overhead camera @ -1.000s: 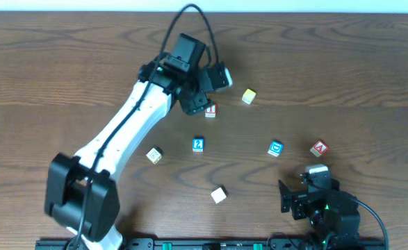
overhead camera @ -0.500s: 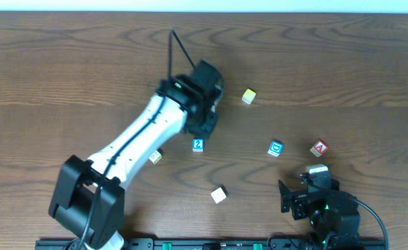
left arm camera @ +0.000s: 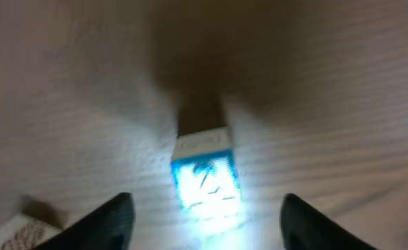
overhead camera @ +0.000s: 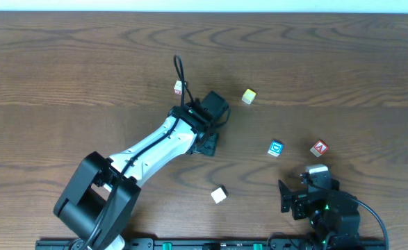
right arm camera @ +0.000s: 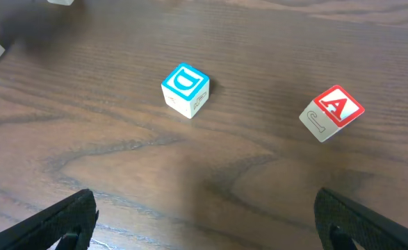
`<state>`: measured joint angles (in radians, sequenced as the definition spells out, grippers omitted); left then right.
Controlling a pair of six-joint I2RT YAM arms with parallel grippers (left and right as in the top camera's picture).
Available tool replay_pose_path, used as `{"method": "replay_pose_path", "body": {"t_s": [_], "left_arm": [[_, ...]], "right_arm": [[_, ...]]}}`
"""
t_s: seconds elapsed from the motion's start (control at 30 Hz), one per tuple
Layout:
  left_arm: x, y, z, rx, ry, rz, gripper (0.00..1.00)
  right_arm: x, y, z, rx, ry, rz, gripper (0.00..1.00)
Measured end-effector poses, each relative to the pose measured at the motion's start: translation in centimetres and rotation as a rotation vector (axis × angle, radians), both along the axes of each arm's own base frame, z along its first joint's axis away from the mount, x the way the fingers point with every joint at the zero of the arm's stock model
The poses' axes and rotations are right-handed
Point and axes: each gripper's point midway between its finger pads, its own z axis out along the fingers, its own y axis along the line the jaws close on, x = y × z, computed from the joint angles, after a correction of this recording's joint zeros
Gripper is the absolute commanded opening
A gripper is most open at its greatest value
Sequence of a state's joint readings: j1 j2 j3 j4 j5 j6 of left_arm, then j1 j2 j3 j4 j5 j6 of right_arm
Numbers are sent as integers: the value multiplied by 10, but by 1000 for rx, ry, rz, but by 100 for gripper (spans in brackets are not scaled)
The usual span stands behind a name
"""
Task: Spell out Ai2
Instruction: 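Grasp the blue '2' block with the left gripper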
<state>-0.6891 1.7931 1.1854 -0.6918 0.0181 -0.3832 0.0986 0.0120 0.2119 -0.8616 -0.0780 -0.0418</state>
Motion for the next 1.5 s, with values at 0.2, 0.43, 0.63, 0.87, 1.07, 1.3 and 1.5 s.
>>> {"method": "replay_pose_path", "body": {"t_s": [0.2, 0.43, 0.63, 0.87, 1.07, 1.3, 1.5], "left_arm": [[9, -8, 1, -36, -37, 10, 72], [3, -3, -10, -30, -24, 32, 70], [6, -5, -12, -45, -40, 40, 64], [-4, 3, -26, -30, -12, 68, 60], [-1, 1, -26, -43, -20, 87, 34], [-1, 0, -25, -46, -23, 89, 30], [1, -1, -25, -50, -28, 89, 27]], "right_arm": [[0, 0, 0, 0, 0, 0, 99], [0, 0, 0, 0, 0, 0, 99], [0, 0, 0, 0, 0, 0, 99], [0, 0, 0, 0, 0, 0, 99], [0, 0, 0, 0, 0, 0, 99], [0, 0, 0, 0, 0, 0, 99], [0, 0, 0, 0, 0, 0, 99]]}}
